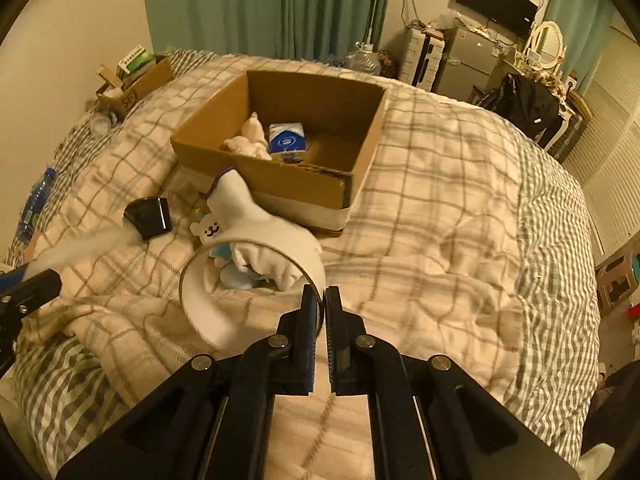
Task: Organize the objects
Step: 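Grasp the white tape roll by its rim with the right tool, then lower the stick and tape roll into the box and open both tools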
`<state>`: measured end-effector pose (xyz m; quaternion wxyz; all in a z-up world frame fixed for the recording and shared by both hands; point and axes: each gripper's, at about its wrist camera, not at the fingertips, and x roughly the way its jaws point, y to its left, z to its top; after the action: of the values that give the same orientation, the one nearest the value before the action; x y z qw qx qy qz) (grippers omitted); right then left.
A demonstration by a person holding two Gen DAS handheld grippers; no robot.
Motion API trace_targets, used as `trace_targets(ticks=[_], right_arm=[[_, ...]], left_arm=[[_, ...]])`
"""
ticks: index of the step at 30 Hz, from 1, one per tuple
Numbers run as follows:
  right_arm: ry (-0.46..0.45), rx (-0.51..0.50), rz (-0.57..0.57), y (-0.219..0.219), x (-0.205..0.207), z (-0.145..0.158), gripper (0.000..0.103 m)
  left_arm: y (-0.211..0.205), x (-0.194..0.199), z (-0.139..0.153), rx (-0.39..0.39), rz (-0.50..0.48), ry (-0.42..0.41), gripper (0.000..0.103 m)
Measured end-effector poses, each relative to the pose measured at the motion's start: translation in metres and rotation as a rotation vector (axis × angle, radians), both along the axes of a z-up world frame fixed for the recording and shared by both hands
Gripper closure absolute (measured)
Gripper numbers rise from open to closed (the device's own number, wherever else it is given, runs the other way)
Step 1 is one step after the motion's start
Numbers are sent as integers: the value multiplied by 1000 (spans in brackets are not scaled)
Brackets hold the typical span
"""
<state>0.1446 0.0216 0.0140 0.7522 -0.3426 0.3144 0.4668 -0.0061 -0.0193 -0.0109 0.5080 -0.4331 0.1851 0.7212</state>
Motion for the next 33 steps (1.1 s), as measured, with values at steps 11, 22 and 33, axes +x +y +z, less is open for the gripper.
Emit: trace_targets(ticks=[11,22,33], right_arm=[[-40,67,36,-11,-8,34,99],[-95,86,97,27,-6,56,99],[-143,92,146,109,26,71,99]], left_arm=[[12,1,6,2,-17,13,83],[70,-18,34,41,-58,43,83],[163,-51,37,61,-88,61,83]])
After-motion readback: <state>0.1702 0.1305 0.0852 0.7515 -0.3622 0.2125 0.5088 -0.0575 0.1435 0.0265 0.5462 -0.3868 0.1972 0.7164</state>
